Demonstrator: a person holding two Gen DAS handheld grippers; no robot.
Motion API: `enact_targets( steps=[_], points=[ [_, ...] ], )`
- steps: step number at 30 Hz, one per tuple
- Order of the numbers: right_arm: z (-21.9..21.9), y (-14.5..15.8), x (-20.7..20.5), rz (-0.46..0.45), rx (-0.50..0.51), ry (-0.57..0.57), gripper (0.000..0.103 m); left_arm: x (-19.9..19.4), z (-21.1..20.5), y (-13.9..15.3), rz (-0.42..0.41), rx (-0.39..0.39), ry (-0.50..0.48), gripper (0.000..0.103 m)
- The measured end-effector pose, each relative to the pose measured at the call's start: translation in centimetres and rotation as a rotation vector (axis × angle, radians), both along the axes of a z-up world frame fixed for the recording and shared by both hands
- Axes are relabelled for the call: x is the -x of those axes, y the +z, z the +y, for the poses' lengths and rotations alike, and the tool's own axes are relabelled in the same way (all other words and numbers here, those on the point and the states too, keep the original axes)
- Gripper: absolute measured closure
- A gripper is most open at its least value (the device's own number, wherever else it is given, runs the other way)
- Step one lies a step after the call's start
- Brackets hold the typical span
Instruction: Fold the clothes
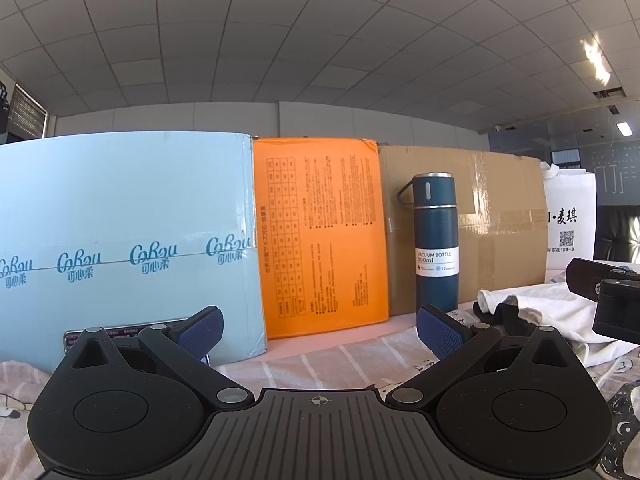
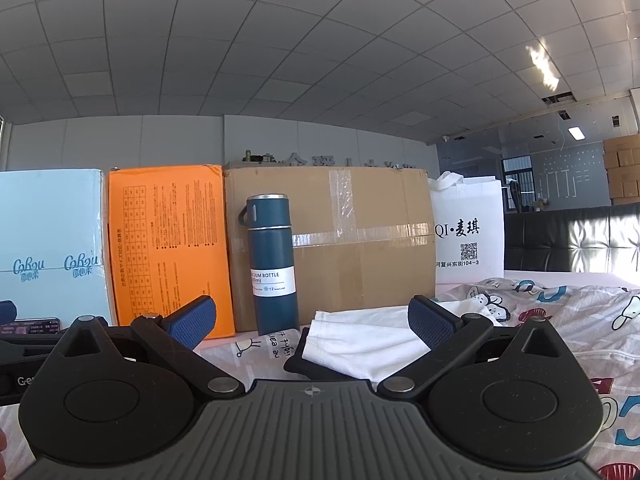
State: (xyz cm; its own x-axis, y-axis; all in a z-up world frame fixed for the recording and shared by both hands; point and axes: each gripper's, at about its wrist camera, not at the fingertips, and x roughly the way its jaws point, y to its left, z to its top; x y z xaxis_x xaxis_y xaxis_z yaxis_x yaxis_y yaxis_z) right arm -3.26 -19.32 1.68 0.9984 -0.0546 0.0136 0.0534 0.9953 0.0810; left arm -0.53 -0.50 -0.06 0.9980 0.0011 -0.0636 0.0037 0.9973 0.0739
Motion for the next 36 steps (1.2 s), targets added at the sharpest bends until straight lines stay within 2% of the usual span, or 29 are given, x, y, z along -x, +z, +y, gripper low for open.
enact_targets(
  steps=[36],
  points=[
    [0.04, 0.16, -0.01, -0.002, 0.001, 0.004, 0.000, 0.14, -0.07, 0.05, -0.006, -0.002, 0.000, 0.000]
  ],
)
